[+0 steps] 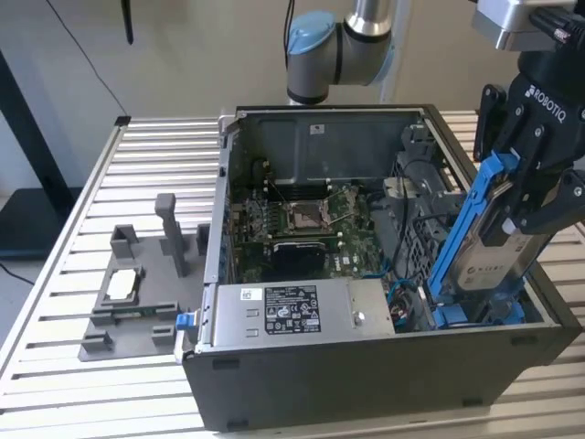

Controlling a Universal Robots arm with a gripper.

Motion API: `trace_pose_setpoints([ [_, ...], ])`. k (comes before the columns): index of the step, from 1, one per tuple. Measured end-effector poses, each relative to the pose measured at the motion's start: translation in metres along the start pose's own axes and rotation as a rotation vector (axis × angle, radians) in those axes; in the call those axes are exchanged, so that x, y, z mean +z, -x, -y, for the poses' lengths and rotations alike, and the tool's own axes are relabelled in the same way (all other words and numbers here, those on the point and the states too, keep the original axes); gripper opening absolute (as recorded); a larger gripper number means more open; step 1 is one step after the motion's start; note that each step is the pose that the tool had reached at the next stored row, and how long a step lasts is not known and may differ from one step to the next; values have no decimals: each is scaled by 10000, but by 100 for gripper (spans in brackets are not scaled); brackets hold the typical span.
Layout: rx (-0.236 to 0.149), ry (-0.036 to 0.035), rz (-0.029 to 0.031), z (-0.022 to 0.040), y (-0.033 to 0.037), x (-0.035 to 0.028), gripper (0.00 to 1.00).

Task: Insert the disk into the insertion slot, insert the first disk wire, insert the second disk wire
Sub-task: 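Insert the disk into the insertion slot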

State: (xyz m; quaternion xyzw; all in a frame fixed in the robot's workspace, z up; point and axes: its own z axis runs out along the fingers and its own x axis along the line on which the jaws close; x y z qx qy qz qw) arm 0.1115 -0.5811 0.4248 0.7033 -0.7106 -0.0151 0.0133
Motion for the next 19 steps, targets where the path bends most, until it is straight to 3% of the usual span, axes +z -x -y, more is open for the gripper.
trace_pose_setpoints([
  [3, -11, -8, 42, 2, 0, 45, 33],
  [13, -32, -91, 280, 6, 10, 149, 33],
  [19, -48, -114, 349, 10, 13, 232, 33],
])
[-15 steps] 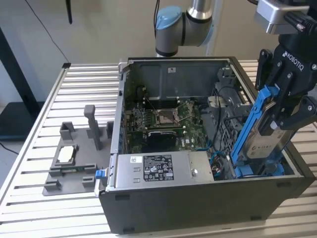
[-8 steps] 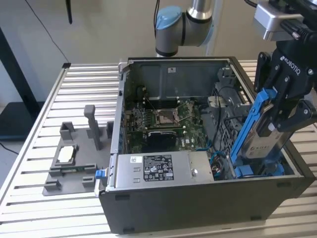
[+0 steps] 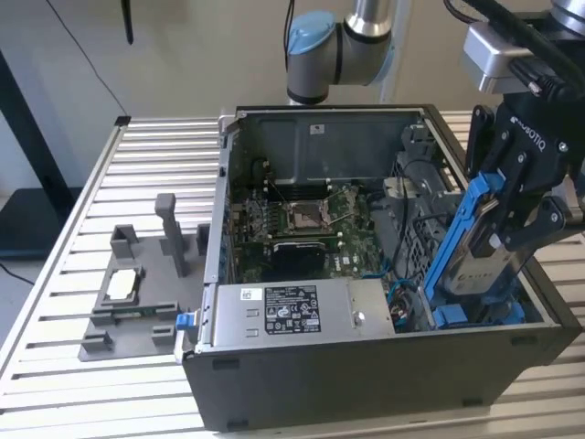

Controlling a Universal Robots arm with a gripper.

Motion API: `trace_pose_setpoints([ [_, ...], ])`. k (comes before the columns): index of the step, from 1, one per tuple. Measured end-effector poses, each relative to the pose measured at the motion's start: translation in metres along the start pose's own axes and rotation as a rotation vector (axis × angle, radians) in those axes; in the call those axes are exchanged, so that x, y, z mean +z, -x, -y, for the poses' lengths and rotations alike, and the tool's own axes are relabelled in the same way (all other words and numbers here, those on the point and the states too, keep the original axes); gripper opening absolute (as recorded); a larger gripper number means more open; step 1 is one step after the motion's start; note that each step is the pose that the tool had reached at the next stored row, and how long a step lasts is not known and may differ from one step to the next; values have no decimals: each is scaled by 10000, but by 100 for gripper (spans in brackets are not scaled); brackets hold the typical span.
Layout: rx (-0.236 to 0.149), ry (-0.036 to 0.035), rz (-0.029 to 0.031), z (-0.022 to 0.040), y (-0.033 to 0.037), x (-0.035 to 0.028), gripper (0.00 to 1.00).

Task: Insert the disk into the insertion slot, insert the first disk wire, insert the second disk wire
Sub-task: 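Insert the disk into the insertion slot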

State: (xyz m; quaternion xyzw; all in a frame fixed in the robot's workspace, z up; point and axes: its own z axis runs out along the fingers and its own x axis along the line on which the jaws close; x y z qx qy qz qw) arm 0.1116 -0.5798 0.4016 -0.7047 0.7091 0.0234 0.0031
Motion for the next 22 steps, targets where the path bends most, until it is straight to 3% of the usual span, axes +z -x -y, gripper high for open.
trace_pose_setpoints([
  [11, -15, 1, 2, 6, -7, 199, 33],
  [22, -16, 1, 1, 6, -7, 212, 33],
])
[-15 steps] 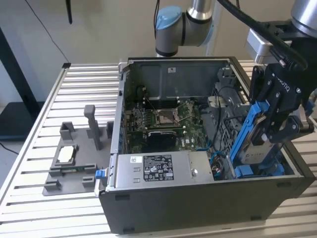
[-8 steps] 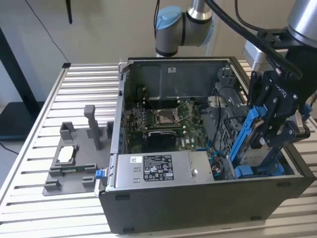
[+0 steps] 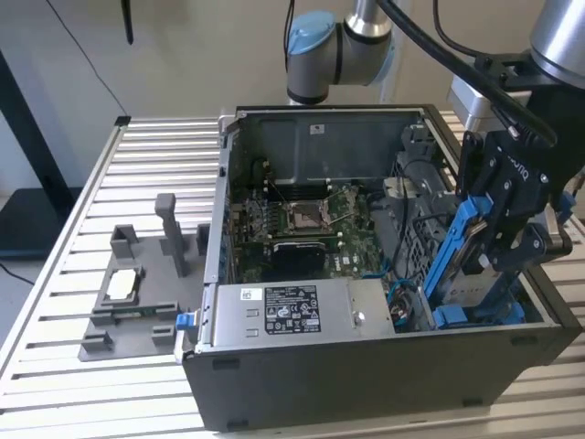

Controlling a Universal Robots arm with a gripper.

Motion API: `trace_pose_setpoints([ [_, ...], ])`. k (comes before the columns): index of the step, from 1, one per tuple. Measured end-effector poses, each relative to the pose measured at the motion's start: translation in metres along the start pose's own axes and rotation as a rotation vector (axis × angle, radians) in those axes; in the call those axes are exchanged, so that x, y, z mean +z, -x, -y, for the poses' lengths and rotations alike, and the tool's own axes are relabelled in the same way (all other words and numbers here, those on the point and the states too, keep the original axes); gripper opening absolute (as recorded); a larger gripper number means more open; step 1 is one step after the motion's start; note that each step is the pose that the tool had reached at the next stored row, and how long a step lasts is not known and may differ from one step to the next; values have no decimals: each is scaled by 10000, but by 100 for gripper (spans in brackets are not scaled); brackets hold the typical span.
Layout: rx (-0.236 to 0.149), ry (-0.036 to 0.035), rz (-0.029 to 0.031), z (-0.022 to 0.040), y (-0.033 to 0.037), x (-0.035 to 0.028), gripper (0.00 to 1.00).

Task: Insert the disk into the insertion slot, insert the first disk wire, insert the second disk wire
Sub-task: 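Insert the disk into the insertion slot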

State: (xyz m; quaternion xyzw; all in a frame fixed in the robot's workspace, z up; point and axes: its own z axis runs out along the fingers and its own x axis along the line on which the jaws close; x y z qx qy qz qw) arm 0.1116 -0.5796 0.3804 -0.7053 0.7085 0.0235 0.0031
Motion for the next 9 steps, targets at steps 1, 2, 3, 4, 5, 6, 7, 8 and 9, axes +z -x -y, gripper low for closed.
trace_pose_setpoints([
  [1, 0, 0, 0, 0, 0, 1, 33],
  [2, 0, 1, 2, 0, 0, 1, 33],
  [3, 0, 1, 1, 0, 0, 1, 35],
  [4, 0, 0, 0, 0, 0, 2, 40],
  [5, 0, 0, 0, 0, 0, 2, 47],
  [6, 0, 0, 0, 0, 0, 2, 47],
  [7, 0, 0, 1, 0, 0, 3, 47],
  [8, 0, 0, 0, 0, 0, 4, 53],
  [9, 0, 0, 0, 0, 0, 4, 53],
])
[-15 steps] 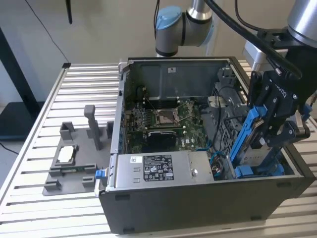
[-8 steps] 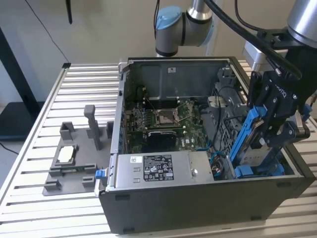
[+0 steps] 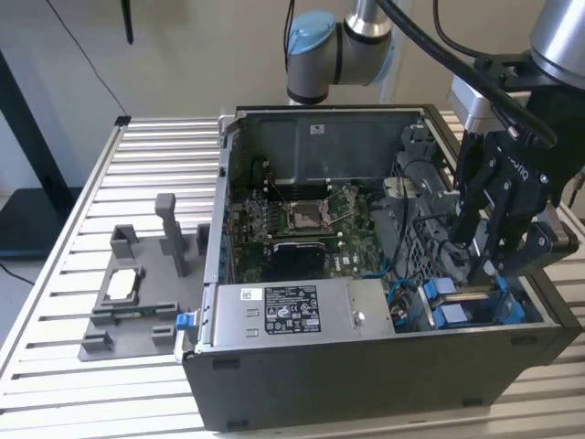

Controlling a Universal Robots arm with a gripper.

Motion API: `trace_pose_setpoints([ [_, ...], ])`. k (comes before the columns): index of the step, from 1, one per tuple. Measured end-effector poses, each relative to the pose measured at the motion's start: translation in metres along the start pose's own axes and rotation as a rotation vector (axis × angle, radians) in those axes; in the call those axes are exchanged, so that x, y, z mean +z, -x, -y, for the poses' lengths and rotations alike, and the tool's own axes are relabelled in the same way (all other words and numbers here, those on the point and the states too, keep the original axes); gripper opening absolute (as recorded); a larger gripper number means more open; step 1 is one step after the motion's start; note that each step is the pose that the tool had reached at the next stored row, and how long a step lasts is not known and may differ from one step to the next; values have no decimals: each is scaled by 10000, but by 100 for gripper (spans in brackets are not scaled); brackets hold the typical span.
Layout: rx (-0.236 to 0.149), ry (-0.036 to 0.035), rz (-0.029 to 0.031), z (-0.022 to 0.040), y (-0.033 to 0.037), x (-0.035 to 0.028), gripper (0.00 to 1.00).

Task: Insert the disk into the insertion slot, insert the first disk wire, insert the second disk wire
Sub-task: 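Insert the disk into the insertion slot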

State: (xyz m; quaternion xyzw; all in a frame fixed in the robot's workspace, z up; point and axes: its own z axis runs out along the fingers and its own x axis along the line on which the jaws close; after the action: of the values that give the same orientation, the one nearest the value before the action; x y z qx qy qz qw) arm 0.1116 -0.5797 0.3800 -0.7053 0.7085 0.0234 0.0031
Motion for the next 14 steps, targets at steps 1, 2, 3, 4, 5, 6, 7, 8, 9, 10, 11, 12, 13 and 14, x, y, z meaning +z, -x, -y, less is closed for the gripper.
trace_pose_setpoints([
  [1, 0, 0, 0, 0, 0, 1, 53],
  [2, 0, 0, 0, 0, 0, 1, 53],
  [3, 0, 0, 0, 0, 0, 1, 53],
  [4, 0, 0, 0, 0, 0, 2, 53],
  [5, 0, 0, 0, 0, 0, 2, 53],
  [6, 0, 0, 0, 0, 0, 3, 53],
  [7, 0, 0, 0, 0, 0, 3, 53],
  [8, 0, 0, 1, 0, 0, 4, 53],
  [9, 0, 0, 0, 0, 0, 4, 53],
  [10, 0, 0, 0, 0, 0, 4, 53],
  [11, -1, 0, 2, 0, 0, 5, 53],
  [12, -1, 0, 2, 0, 0, 5, 53],
  [13, -1, 0, 3, 0, 1, 6, 53],
  [14, -1, 0, 5, 0, 7, 2, 53],
])
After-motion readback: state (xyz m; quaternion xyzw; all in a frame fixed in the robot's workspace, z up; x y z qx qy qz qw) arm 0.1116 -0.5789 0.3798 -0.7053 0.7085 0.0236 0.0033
